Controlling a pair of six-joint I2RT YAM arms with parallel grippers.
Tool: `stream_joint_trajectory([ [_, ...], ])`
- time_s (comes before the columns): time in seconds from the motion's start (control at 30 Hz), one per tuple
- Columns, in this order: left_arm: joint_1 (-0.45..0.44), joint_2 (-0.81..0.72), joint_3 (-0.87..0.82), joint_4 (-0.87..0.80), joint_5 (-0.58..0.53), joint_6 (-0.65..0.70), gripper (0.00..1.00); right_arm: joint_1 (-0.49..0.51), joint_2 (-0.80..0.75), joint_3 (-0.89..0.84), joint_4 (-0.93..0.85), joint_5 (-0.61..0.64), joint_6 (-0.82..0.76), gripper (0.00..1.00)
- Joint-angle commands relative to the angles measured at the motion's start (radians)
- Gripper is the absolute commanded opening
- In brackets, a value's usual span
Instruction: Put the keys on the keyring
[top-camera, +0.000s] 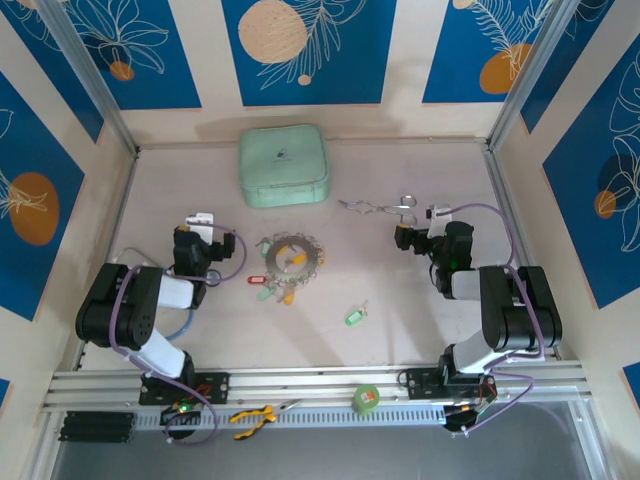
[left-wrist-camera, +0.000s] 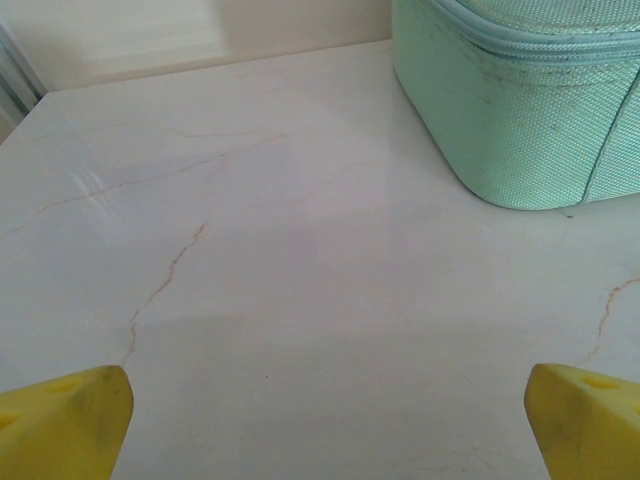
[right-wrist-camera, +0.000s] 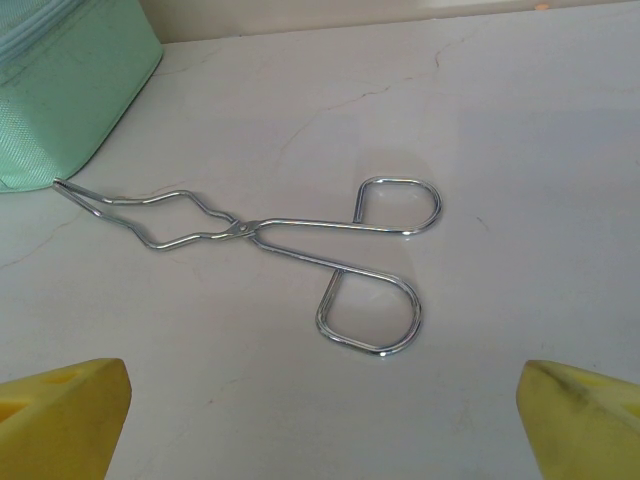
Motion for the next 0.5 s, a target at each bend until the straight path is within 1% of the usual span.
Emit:
stream_joint_trajectory([
  [0.0,0.008,-0.020,0.006,-0.001,0.025,-0.002,1.00,0.000,0.004,0.025,0.006,0.002,0.008,0.99],
  [0.07,0.008,-0.023,-0.017,0.042,0.040,0.009,1.00,0.001,-0.019,0.018,0.005,-0.031,-0.007,0.89],
  [0.1,0.008,-0.033,-0.036,0.082,0.051,0.011,1.00,0.011,-0.043,0.012,-0.004,-0.033,-0.021,0.88],
  [0.13,0.008,-0.055,-0.058,0.100,0.044,0.006,1.00,0.030,-0.085,0.011,-0.049,-0.007,-0.036,0.87],
  [0.2,0.008,-0.120,-0.081,0.087,0.006,-0.004,1.00,0.089,-0.174,0.055,-0.227,0.036,-0.085,0.87],
  [0.27,0.008,-0.206,-0.074,-0.002,-0.031,-0.019,1.00,0.158,-0.243,0.136,-0.445,0.075,-0.117,0.87],
  [0.3,0.008,-0.245,-0.064,-0.052,-0.039,-0.021,1.00,0.187,-0.262,0.166,-0.518,0.088,-0.115,0.87],
  [0.4,0.007,-0.357,-0.024,-0.201,-0.044,-0.054,1.00,0.304,-0.304,0.250,-0.688,0.142,-0.089,0.84],
  [0.47,0.007,-0.411,0.005,-0.291,-0.020,-0.091,1.00,0.387,-0.309,0.309,-0.800,0.165,-0.071,0.81],
])
